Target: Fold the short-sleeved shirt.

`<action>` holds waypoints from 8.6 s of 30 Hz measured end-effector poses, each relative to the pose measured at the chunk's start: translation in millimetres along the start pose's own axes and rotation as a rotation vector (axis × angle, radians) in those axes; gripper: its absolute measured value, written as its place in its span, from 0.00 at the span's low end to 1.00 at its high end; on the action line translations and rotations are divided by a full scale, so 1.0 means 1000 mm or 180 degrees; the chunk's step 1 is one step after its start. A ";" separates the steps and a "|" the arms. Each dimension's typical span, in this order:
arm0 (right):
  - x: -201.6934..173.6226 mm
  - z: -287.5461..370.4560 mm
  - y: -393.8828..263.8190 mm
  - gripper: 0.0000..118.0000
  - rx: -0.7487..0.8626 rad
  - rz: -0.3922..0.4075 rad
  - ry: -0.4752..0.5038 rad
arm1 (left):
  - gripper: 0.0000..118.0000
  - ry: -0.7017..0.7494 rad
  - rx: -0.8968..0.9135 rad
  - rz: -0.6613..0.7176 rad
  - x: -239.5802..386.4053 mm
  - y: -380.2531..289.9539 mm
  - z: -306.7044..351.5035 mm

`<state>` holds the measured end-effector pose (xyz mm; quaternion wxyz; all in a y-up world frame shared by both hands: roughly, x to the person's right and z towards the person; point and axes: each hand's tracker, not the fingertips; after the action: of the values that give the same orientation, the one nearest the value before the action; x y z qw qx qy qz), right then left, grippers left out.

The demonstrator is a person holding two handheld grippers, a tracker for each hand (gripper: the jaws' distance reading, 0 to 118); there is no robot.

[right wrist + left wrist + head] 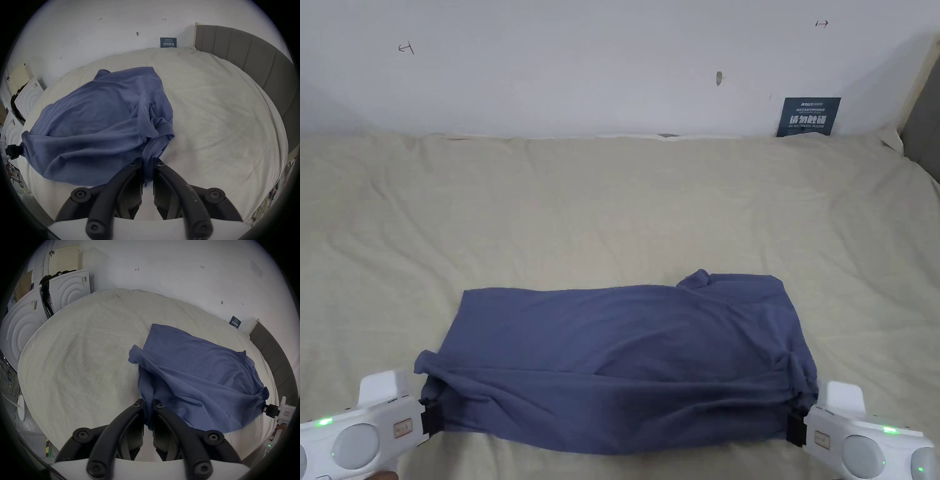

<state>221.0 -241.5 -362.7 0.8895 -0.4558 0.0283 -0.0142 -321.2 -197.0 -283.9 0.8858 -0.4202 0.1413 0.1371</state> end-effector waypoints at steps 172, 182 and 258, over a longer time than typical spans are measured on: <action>-0.053 0.267 0.038 0.87 0.2487 0.0332 0.0229 | 0.95 -0.0174 0.2406 -0.0218 0.080 0.009 0.216; -0.063 0.261 0.033 0.01 0.2572 0.0585 0.0167 | 0.00 -0.0407 0.2272 -0.0352 0.085 -0.002 0.205; -0.027 0.236 0.014 0.02 0.2093 0.0228 0.0300 | 0.05 -0.1298 -0.0244 -0.0178 0.104 -0.043 0.090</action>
<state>208.8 -40.5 -234.9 0.9866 -0.1419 0.0793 -0.0123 -197.1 -139.6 -236.5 0.8829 -0.4209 -0.0579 0.1999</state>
